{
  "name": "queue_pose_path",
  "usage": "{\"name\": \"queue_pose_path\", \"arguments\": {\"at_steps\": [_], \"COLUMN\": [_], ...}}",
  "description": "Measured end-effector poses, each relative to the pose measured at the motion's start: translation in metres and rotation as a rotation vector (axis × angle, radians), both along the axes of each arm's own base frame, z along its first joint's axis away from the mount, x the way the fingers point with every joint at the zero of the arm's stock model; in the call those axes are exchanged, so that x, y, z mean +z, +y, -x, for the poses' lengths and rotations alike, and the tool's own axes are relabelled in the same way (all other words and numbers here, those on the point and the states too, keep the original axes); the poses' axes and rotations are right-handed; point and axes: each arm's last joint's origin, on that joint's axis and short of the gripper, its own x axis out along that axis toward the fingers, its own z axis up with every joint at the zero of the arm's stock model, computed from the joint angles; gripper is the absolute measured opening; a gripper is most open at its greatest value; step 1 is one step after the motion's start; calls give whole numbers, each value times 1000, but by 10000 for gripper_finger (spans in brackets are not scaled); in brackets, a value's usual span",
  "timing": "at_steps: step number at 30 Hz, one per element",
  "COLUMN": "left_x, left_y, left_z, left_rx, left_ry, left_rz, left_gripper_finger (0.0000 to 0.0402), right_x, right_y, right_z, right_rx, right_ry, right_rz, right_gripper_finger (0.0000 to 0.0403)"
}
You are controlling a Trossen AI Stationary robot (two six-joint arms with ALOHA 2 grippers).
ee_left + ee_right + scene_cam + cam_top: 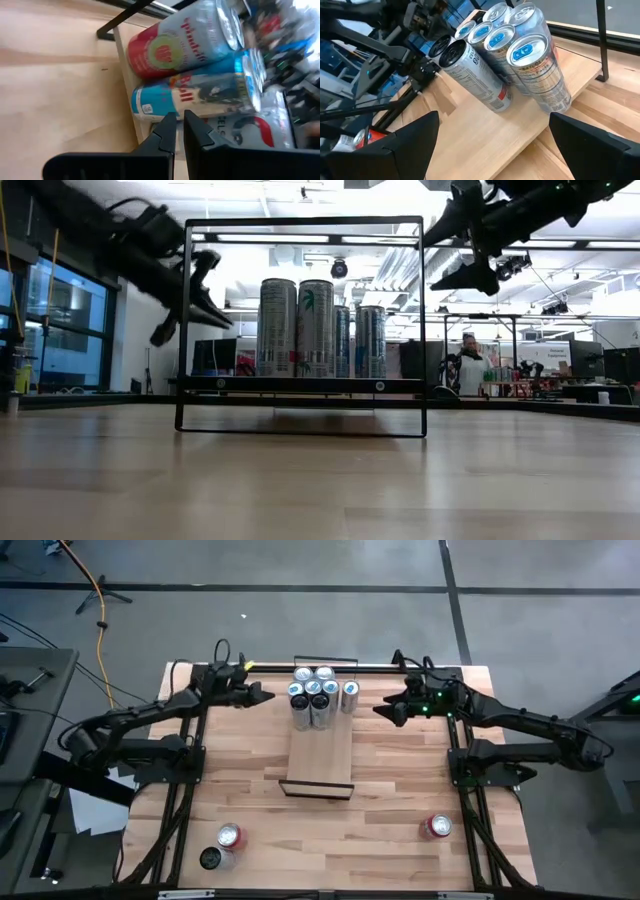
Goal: Place canned beverage on shelf
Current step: Adjust the blue soda cans on the shelf
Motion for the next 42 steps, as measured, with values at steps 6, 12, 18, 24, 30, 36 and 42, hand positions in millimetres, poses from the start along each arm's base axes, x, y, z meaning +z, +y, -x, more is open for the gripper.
{"name": "queue_pose_path", "arguments": {"at_steps": [6,12,18,24,30,36,42], "left_x": [-50,-69,-67,-56,-52,-54,-63], "left_y": [-20,-35,-35,-27,-13,0,5], "left_z": [20,33,32,24,8,-6,-13], "left_rx": [83,99,85,70,11,-11,-30], "left_ry": [-156,-243,-252,-265,-251,-226,-195], "left_rz": [93,108,81,43,62,91,137], "left_gripper_finger": [0,0,0,0,0,0,0], "right_x": [0,-1,-1,0,0,0,0], "right_y": [3,3,1,0,0,-1,-1], "right_z": [-2,-2,-1,-1,0,0,0], "right_rx": [-63,-178,-280,-332,-358,-362,-364], "right_ry": [-5,-17,-42,-57,-63,-63,-62], "right_rz": [-32,-79,-129,-149,-154,-151,-149], "right_gripper_finger": [364,364,364,364,364,364,364]}}
